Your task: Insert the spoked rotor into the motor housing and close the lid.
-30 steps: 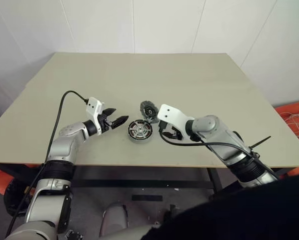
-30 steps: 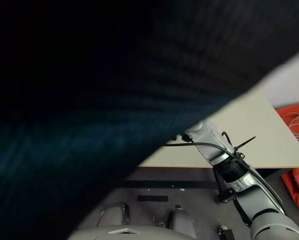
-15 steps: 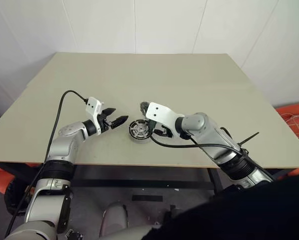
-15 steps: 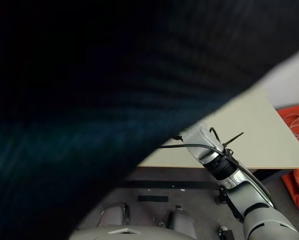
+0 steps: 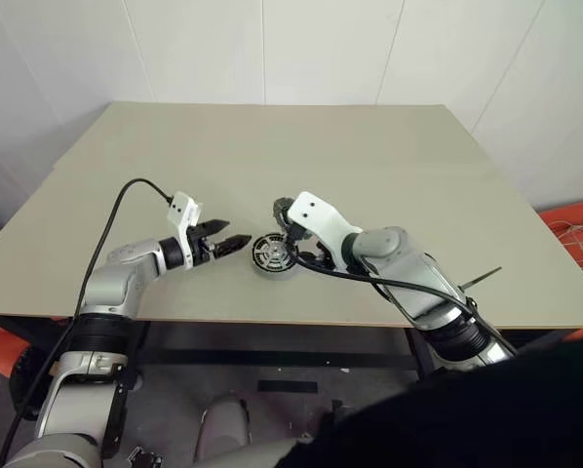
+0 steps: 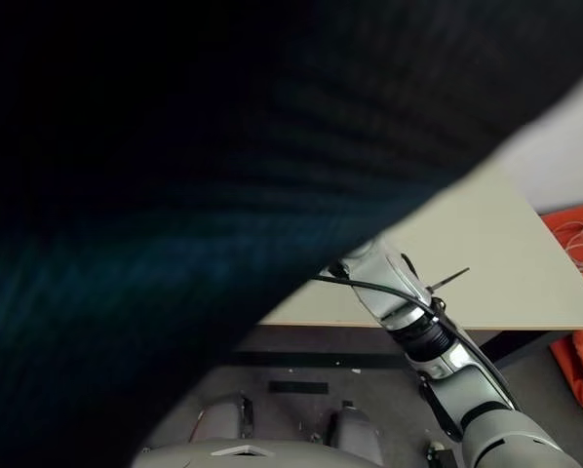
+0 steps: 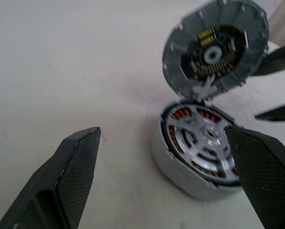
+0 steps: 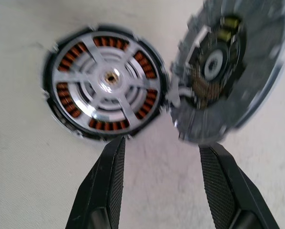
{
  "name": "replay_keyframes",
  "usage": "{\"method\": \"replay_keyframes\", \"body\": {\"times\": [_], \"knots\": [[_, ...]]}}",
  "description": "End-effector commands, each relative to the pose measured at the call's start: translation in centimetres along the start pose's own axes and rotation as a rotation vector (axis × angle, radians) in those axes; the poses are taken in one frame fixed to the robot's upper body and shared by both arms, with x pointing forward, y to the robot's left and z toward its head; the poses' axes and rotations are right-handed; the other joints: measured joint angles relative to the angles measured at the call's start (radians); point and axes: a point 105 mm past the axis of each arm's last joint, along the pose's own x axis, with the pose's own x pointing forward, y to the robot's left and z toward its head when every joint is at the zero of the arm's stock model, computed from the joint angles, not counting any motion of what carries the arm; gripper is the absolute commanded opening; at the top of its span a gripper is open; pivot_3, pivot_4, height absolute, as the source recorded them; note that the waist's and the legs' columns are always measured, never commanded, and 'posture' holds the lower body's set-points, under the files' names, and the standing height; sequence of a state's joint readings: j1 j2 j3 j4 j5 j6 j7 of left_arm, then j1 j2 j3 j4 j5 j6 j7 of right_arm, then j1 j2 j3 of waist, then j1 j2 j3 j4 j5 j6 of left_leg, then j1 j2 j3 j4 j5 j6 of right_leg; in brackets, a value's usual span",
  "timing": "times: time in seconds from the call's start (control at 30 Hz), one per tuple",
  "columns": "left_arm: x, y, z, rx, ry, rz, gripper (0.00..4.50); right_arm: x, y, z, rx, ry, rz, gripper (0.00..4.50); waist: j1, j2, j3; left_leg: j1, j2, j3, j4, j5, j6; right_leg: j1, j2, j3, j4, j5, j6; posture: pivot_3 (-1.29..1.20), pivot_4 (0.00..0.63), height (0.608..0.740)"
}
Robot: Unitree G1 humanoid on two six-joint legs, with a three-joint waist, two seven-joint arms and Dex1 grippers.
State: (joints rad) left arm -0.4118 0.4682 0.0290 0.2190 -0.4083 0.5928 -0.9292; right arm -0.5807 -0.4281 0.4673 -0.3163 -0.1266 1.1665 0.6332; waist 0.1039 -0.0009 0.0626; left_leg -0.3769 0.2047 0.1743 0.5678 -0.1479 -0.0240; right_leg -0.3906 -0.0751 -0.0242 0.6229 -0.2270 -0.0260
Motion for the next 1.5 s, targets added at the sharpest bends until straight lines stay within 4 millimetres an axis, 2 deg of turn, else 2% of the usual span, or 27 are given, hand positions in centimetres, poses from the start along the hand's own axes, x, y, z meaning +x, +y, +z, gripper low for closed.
{"method": "replay_keyframes", "body": {"times": [0.03, 0.17, 0.37, 0.47, 0.6, 0.7, 0.77, 0.97, 1.3, 1.43, 1.5], "knots": [[0.3, -2.1, -0.1, -0.007, 0.043, -0.102, 4.45, -1.0, -1.9, -0.1, 0.031, -0.017, -0.098, 2.72, 0.0, 0.0, 0.0, 0.0, 0.0, 0.0, 0.0, 0.0, 0.0, 0.0, 0.0, 0.0, 0.0, 0.0, 0.0, 0.0, 0.0, 0.74], [1.1, -4.3, -0.8, -0.057, 0.091, -0.199, 4.45, -1.2, -3.3, -0.9, 0.059, 0.002, -0.155, 2.72, -0.001, 0.0, 0.0, 0.002, 0.001, 0.0, -0.002, 0.002, -0.003, 0.0, 0.0, 0.0, 0.001, -0.003, 0.006, 0.0, 0.0, 0.74], [2.0, -5.4, 0.7, -0.057, 0.029, -0.252, 4.45, -1.2, -4.0, -1.1, 0.057, 0.002, -0.185, 2.72, 0.005, 0.001, 0.0, 0.004, 0.0, 0.0, -0.002, 0.002, -0.004, 0.003, 0.0, 0.0, 0.0, -0.004, 0.006, 0.0, 0.0, 0.74], [1.6, -5.3, 1.3, -0.016, 0.01, -0.242, 4.45, -1.0, -4.1, -1.1, 0.05, -0.001, -0.189, 2.72, 0.008, 0.001, 0.0, 0.004, 0.0, 0.0, -0.002, 0.002, -0.004, 0.003, 0.0, 0.0, 0.0, -0.004, 0.006, 0.0, 0.0, 0.74], [0.4, -4.2, 1.5, 0.011, 0.023, -0.183, 4.45, -0.8, -4.3, -1.1, 0.049, -0.007, -0.187, 2.72, 0.005, 0.001, 0.0, 0.005, 0.0, 0.0, -0.002, 0.002, -0.004, 0.003, 0.0, 0.0, 0.0, -0.004, 0.006, 0.0, 0.0, 0.74], [0.0, -3.5, 1.1, 0.052, 0.044, -0.145, 4.45, -0.7, -4.6, -0.8, 0.044, -0.017, -0.188, 2.72, 0.002, 0.001, 0.0, 0.005, 0.0, 0.0, -0.003, 0.003, -0.004, 0.003, 0.001, 0.0, 0.0, -0.004, 0.006, 0.0, 0.0, 0.74], [-0.1, -3.3, 0.2, 0.043, 0.079, -0.126, 4.45, -0.5, -4.8, -0.5, 0.043, -0.026, -0.191, 2.72, -0.001, 0.001, 0.0, 0.005, 0.0, 0.0, -0.003, 0.003, -0.004, 0.003, 0.001, 0.0, 0.0, -0.004, 0.006, 0.0, 0.0, 0.74], [0.4, -5.3, 0.6, 0.029, 0.034, -0.222, 4.45, -0.3, -5.0, -0.2, 0.028, -0.037, -0.19, 2.72, -0.001, 0.001, 0.0, 0.005, 0.0, 0.0, -0.003, 0.003, -0.004, 0.003, 0.0, 0.0, 0.0, -0.004, 0.006, 0.0, 0.0, 0.74], [0.2, -5.5, 2.7, 0.001, -0.061, -0.268, 4.47, -0.2, -5.0, -0.2, 0.024, -0.044, -0.197, 2.75, -0.004, 0.001, 0.0, 0.005, 0.0, 0.0, -0.003, 0.003, -0.004, 0.003, 0.001, 0.0, 0.0, -0.004, 0.006, 0.0, 0.0, 0.74], [0.8, -4.7, 2.6, 0.022, -0.049, -0.182, 4.47, -0.1, -5.0, -0.1, 0.025, -0.05, -0.197, 2.75, -0.004, 0.001, 0.0, 0.005, 0.0, 0.0, -0.003, 0.003, -0.004, 0.003, 0.001, 0.0, 0.0, -0.004, 0.006, 0.0, 0.0, 0.74], [1.0, -5.9, 2.5, -0.004, -0.042, -0.251, 4.47, -0.1, -5.0, 0.0, 0.025, -0.053, -0.197, 2.75, -0.004, 0.001, 0.0, 0.005, 0.0, 0.0, -0.003, 0.003, -0.004, 0.003, 0.001, 0.0, 0.0, -0.004, 0.006, 0.0, 0.0, 0.74]]}}
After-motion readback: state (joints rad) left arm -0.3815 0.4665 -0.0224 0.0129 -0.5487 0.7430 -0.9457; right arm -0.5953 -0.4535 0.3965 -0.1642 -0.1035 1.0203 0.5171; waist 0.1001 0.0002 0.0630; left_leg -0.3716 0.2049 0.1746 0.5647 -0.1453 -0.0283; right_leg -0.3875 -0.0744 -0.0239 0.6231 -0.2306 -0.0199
